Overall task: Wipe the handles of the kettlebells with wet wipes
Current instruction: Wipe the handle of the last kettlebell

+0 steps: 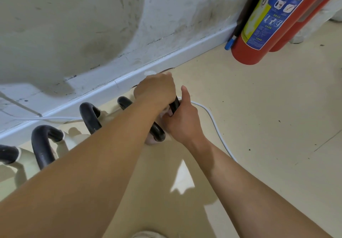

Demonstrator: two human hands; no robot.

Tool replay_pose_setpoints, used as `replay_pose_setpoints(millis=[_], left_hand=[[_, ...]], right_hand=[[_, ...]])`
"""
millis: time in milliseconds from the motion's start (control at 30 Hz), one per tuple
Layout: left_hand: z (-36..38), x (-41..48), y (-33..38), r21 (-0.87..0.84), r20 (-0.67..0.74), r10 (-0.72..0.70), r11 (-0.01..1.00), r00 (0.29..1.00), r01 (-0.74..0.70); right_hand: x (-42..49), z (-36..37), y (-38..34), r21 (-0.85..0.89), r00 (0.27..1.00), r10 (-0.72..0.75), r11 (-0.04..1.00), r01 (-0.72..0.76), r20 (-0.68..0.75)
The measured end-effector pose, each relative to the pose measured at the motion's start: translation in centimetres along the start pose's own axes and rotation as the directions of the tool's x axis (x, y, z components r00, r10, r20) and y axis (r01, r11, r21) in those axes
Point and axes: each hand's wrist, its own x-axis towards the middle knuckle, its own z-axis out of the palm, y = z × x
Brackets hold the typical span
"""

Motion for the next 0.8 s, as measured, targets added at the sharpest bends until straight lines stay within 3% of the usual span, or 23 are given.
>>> replay_pose_setpoints(millis=[100,200,300,400,567,700,800], left_hand=[[0.4,-1.0,0.0,0.157,-0.227,0.05,0.988,0.973,-0.014],[1.3,-0.9,0.3,0.048,-0.268,0.082,0.996,0.96,-0.072],[1.2,0.3,0.0,-0.019,-0.167,0.203,0.978,0.965,-0.209],[-0.8,2.4,-0.8,-0.109,0.062,0.197,0.976,0.978,-0.19],[-2.4,3.2,-0.5,-0.078,0.271,0.291,0.957,0.917,-0.281],[-2.5,2.9,-1.2,-0.035,0.247,0.365,0.929,0.898,-0.368],[-2.5,3.0,-2.0,-0.174,0.068,0.333,0.932,0.94,-0.318]], right_hand=[[0.1,0.0,0.0,0.014,0.999,-0.011,1.0,0.011,0.031],[0.1,-0.7,-0.3,0.049,0.997,-0.053,0.998,0.05,0.064],[-0.1,-1.0,-0.4,0.076,0.995,-0.071,0.995,0.066,0.069],[-0.2,-0.9,-0.3,0.083,0.996,-0.072,0.994,0.068,0.054],[0.0,-0.8,0.0,0.081,0.997,-0.067,0.995,0.064,0.041],[-0.3,-0.6,0.1,0.083,0.997,-0.079,0.994,0.078,0.006],[-0.5,-0.8,-0.2,0.123,0.997,-0.058,0.99,0.063,-0.041]])
